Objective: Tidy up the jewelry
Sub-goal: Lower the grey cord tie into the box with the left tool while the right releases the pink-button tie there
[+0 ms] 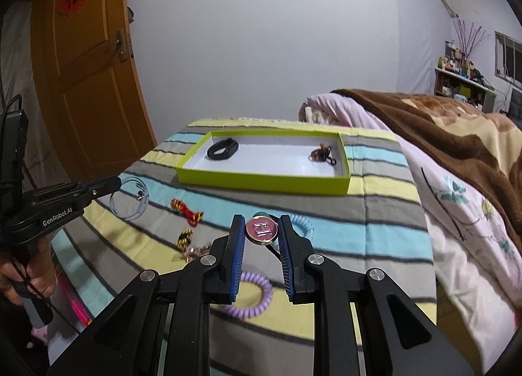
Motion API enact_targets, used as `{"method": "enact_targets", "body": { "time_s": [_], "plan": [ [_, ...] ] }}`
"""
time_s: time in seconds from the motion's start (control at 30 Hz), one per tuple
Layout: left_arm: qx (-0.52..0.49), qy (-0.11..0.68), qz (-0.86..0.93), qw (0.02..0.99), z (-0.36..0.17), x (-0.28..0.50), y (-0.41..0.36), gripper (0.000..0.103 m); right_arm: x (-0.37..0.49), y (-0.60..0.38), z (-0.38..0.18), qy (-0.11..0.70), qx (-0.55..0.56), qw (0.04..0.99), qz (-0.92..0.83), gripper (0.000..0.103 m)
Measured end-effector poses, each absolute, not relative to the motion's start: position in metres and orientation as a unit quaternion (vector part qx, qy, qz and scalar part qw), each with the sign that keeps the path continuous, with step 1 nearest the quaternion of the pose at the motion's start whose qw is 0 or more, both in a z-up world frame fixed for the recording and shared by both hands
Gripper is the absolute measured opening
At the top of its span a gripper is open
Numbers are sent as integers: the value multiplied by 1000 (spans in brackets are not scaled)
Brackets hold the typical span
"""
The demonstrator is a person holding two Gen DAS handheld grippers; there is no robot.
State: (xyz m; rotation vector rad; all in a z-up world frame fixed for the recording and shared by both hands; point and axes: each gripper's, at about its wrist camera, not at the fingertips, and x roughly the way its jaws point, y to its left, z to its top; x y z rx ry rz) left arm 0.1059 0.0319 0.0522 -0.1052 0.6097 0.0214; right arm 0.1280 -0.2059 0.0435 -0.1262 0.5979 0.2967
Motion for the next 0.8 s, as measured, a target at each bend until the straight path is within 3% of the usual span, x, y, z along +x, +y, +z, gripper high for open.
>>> {"method": "enact_targets", "body": {
  "time_s": [0.8],
  "plan": [
    [-30, 278, 31, 960, 56, 213, 45, 2, 253, -210, 49, 280, -92, 948, 120, 21]
  ]
}}
